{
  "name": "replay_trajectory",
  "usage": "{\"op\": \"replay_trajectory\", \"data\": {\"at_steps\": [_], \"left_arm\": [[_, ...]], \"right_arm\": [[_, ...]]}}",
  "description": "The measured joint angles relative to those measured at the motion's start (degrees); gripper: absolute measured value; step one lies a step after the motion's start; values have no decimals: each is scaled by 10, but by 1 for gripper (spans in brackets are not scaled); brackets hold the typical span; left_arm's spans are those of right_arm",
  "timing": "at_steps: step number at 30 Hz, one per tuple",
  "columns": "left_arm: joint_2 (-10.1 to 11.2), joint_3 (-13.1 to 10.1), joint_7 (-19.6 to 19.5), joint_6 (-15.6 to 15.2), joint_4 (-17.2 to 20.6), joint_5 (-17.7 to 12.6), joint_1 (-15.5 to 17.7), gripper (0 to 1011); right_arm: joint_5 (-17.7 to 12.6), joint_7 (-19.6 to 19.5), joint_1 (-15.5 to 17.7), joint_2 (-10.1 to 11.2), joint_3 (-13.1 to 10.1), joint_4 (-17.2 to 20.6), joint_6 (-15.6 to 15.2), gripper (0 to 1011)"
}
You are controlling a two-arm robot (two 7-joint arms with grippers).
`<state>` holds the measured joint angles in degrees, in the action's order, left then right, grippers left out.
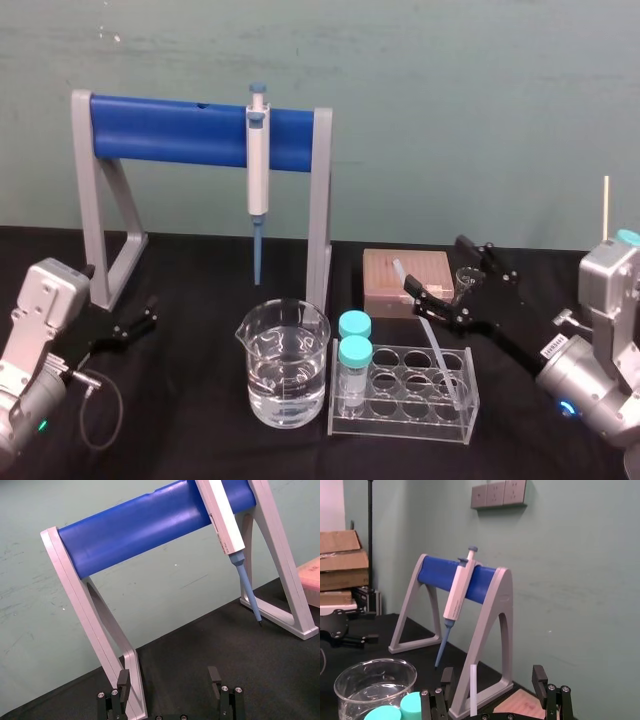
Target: Pick up the stirring rod with one hand, then place it down.
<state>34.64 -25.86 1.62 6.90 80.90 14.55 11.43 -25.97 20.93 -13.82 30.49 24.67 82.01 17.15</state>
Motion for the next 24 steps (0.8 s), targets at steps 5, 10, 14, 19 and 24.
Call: {"op": "replay_trajectory", "data": {"at_steps": [5,10,14,19,24], "left_arm": [[0,0,0,0,0,0,0,1001],[0,0,0,0,0,0,0,1000],[0,0,0,0,0,0,0,1000],[0,0,0,0,0,0,0,1000],[0,0,0,0,0,0,0,1000]], "right_arm": [[-11,21,-21,-10,2,-22,-30,1003],[-21,46,-45,-21,5,-49,-68,1003],[-29,67,-61,-28,6,-67,-95,1003],[-33,86,-74,-35,7,-85,-116,1003],[-33,104,-84,-41,9,-100,-131,1003]]}}
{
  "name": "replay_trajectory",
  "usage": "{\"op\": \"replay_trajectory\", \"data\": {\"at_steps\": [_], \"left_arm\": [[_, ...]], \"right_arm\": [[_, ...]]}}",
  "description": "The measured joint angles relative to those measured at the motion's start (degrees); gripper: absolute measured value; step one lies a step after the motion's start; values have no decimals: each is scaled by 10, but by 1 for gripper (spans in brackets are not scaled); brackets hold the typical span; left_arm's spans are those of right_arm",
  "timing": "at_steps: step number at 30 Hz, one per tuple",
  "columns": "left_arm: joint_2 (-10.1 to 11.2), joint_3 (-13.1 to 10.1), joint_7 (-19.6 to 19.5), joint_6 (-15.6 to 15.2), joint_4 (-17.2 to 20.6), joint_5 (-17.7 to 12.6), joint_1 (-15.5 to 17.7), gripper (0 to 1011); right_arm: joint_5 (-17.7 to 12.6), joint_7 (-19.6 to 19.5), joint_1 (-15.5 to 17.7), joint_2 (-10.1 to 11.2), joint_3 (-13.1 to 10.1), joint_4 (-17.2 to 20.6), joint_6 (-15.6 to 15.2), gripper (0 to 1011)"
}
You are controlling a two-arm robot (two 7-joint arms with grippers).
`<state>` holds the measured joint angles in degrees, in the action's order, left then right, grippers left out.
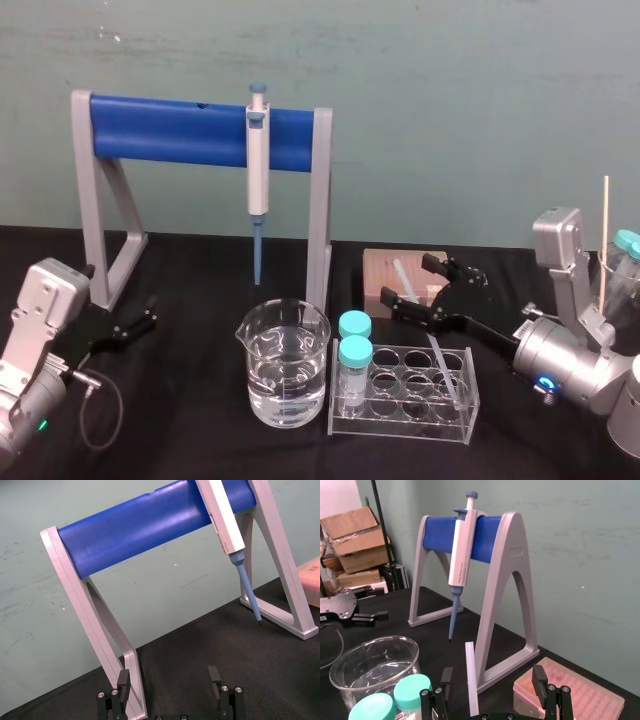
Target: Pick up the stirring rod with one hand, then place it down.
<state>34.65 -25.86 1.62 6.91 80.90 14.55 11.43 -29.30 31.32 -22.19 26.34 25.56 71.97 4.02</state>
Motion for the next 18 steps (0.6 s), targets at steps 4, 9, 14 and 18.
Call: {"op": "replay_trajectory", "data": {"at_steps": [4,9,14,18], "left_arm": [[0,0,0,0,0,0,0,1000],[0,0,0,0,0,0,0,1000],[0,0,0,0,0,0,0,1000],[0,0,0,0,0,0,0,1000]], "right_arm": [[6,4,-2,-3,1,-4,-6,1003],[17,4,-1,-6,-1,-5,-14,1003],[22,4,3,-7,-5,-2,-25,1003],[22,2,8,-8,-12,3,-29,1003]]}}
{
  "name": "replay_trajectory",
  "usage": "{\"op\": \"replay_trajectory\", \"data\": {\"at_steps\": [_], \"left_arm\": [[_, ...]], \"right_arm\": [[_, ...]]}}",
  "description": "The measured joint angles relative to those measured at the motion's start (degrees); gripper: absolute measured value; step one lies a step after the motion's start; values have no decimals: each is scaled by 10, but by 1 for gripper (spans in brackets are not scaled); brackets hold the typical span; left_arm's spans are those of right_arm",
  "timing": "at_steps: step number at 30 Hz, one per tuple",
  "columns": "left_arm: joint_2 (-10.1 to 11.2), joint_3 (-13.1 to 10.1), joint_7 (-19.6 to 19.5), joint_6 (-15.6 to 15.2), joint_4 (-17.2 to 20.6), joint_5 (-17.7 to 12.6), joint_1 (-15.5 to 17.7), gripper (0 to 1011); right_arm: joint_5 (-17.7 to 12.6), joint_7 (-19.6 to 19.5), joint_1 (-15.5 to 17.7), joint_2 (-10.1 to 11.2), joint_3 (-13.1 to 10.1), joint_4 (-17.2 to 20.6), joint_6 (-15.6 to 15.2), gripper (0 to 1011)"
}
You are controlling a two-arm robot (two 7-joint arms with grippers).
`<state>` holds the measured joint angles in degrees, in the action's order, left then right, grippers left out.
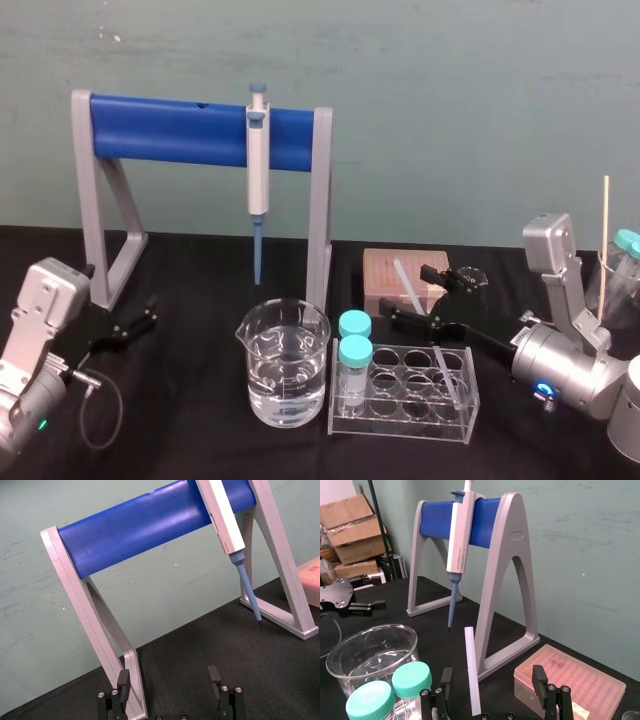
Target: Pick up the stirring rod with one hand, then place it down.
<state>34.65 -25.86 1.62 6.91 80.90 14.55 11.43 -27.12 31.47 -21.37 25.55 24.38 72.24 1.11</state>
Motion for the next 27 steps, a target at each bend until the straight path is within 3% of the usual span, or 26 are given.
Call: {"op": "replay_trajectory", "data": {"at_steps": [16,19,27], "left_arm": [[0,0,0,0,0,0,0,1000],[0,0,0,0,0,0,0,1001],[0,0,0,0,0,0,0,1000]], "right_arm": [[0,-1,-1,1,2,-1,1,995],[0,-1,-1,1,2,-1,1,965],[0,0,-2,1,2,-1,2,735]]}}
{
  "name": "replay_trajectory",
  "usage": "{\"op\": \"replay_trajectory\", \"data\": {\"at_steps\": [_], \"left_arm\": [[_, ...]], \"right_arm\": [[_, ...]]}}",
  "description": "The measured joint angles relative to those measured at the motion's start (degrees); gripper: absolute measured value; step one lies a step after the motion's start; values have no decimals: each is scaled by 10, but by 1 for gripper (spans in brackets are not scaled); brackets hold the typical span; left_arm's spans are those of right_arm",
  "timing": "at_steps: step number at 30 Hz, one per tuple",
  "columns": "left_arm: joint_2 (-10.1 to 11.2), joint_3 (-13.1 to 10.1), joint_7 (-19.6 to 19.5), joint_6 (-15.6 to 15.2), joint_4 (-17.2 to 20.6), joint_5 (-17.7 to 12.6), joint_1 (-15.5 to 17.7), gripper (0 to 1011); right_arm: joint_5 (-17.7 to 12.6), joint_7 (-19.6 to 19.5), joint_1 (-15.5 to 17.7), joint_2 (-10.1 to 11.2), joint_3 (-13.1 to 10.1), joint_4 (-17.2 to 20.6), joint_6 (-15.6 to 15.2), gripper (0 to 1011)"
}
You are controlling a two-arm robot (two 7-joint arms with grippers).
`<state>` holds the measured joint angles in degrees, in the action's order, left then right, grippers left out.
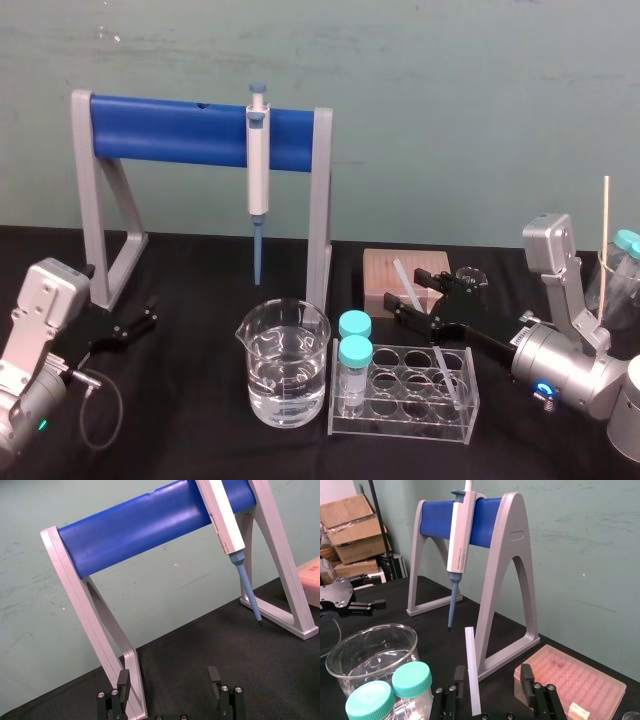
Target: Pick up the stirring rod with one hand, then place it down.
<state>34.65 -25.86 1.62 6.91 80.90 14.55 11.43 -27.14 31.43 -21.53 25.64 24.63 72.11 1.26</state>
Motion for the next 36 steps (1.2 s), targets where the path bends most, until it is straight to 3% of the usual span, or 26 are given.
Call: {"op": "replay_trajectory", "data": {"at_steps": [21,36], "left_arm": [[0,0,0,0,0,0,0,1000],[0,0,0,0,0,0,0,1000]], "right_arm": [[0,0,0,0,0,0,1,78],[0,-1,0,0,-1,1,1,69]]}}
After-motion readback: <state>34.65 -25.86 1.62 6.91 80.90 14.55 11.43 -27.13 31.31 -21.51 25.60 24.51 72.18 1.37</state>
